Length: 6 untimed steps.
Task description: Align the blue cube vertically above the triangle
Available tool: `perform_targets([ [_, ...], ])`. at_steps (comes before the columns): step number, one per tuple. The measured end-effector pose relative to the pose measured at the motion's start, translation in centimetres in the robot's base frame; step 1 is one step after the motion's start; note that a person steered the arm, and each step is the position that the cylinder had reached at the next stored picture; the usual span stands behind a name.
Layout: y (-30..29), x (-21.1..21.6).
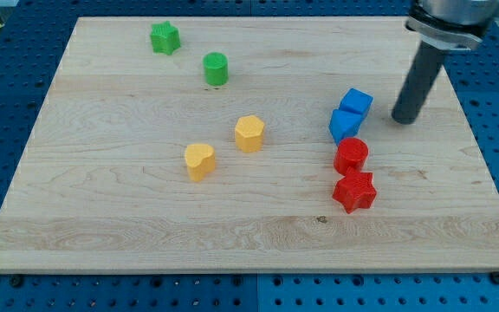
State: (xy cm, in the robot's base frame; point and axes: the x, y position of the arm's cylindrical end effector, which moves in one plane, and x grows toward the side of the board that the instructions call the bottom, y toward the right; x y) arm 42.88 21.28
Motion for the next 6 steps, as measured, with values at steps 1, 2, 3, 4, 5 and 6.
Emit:
perform_targets([
  [1, -0.6, 0.0],
  [2, -1.6, -1.0],
  [3, -2.7, -1.4],
  [4, -4.0, -1.6],
  [5, -4.3, -2.0],
  [6, -4.4, -2.0],
])
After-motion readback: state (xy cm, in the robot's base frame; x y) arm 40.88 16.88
